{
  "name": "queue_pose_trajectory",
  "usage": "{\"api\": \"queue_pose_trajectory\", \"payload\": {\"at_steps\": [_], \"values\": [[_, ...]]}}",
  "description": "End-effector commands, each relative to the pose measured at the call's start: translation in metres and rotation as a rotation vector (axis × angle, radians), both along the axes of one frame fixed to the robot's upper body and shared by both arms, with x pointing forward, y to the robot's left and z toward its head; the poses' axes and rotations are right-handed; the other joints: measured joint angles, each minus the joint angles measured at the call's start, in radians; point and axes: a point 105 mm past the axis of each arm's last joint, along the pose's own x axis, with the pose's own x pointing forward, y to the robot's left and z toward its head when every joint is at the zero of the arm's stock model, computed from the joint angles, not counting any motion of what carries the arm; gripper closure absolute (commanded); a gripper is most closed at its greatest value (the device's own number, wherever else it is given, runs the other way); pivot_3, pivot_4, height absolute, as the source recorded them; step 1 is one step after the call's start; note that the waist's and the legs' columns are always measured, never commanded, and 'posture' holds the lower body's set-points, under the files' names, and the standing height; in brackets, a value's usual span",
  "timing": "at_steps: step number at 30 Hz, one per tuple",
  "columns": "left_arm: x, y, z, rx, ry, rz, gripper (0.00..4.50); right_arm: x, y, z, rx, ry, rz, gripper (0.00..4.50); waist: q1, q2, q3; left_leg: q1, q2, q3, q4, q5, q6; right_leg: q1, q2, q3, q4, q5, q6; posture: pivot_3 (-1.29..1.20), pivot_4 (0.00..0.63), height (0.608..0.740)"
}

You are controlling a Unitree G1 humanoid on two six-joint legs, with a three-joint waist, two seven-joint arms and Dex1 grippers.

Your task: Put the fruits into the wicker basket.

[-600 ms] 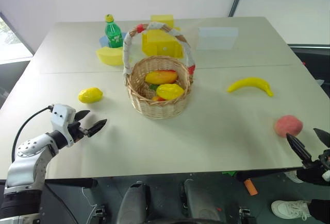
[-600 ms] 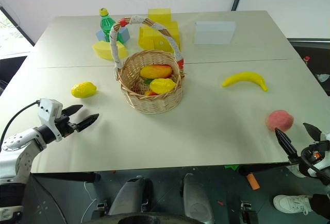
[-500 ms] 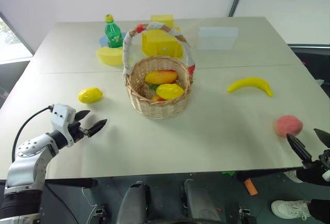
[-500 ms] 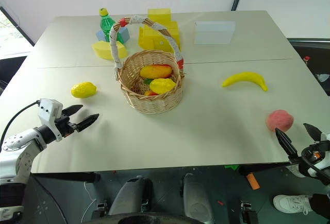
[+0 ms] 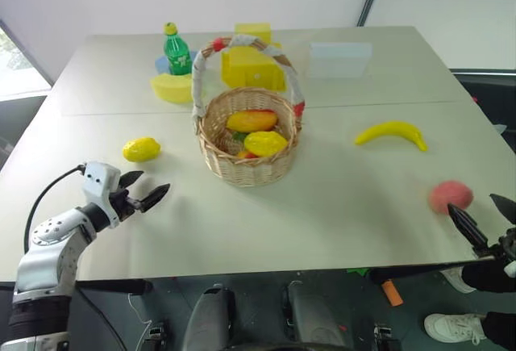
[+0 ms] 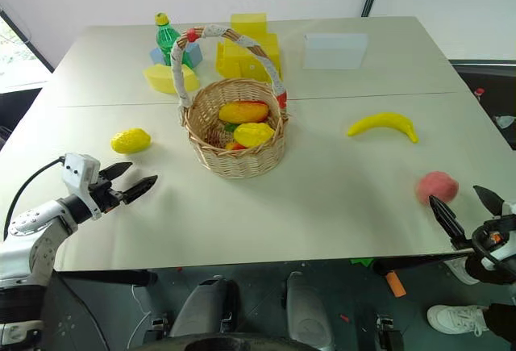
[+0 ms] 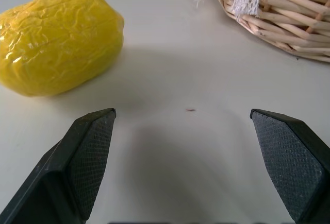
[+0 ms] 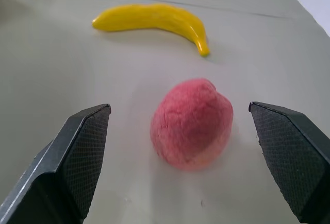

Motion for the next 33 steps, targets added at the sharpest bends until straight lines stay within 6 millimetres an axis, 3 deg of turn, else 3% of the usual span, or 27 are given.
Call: {"api": "queue_pose_trajectory", "payload": {"at_steps": [1, 7, 11, 14, 17, 22, 33], "values": [[0.006, 0.0, 0.027, -0.008, -0.094, 0.001, 0.03, 0.015, 0.05, 0.037, -0.016, -0.081, 0.208, 0.0, -0.001, 0.0, 0.0, 0.0, 0.0, 0.0, 0.0, 0.0, 0.0, 0.0, 0.001, 0.0, 0.0, 0.0, 0.0, 0.0, 0.15, 0.74], [0.013, -0.003, 0.042, -0.022, -0.129, -0.007, 0.03, 0.021, 0.125, 0.052, -0.009, -0.066, 0.509, 0.0, 0.004, -0.001, -0.001, 0.0, 0.0, -0.001, 0.0, 0.0, 0.0, 0.0, 0.001, 0.0, 0.0, 0.0, 0.0, 0.0, 0.15, 0.74], [0.025, -0.001, 0.059, 0.167, -0.172, 0.02, 0.03, 0.025, 0.185, 0.063, -0.032, -0.082, 0.761, 0.0, 0.004, -0.002, 0.0, -0.001, 0.0, -0.001, 0.0, 0.0, 0.0, 0.0, 0.0, 0.0, 0.0, 0.0, 0.0, 0.0, 0.15, 0.74], [0.035, 0.006, 0.076, 0.376, -0.19, 0.041, 0.03, 0.028, 0.216, 0.07, -0.077, -0.104, 0.895, 0.0, 0.003, -0.004, 0.001, -0.001, -0.001, -0.002, 0.001, 0.0, 0.0, 0.0, 0.002, -0.001, 0.0, 0.0, 0.0, 0.0, 0.15, 0.74], [0.038, 0.008, 0.085, 0.525, -0.185, 0.02, 0.03, 0.031, 0.23, 0.072, -0.118, -0.108, 0.963, 0.0, 0.003, -0.003, 0.001, -0.001, -0.001, -0.002, 0.0, 0.0, 0.0, -0.001, 0.002, -0.001, 0.0, 0.0, 0.0, 0.0, 0.15, 0.74], [0.043, 0.015, 0.082, 0.723, -0.093, -0.06, 0.03, 0.033, 0.247, 0.074, -0.143, -0.122, 1.034, 0.0, 0.006, -0.004, 0.001, -0.004, -0.001, -0.001, 0.0, -0.001, 0.002, -0.002, 0.0, -0.001, -0.002, 0.0, 0.0, 0.0, 0.15, 0.74], [0.064, 0.031, 0.067, 0.845, 0.025, -0.209, 0.03, 0.034, 0.259, 0.073, -0.141, -0.147, 1.055, 0.0, 0.004, -0.004, 0.001, -0.004, -0.002, -0.001, 0.001, -0.001, 0.002, -0.003, 0.001, -0.002, -0.002, 0.0, 0.0, 0.0, 0.15, 0.74]]}}
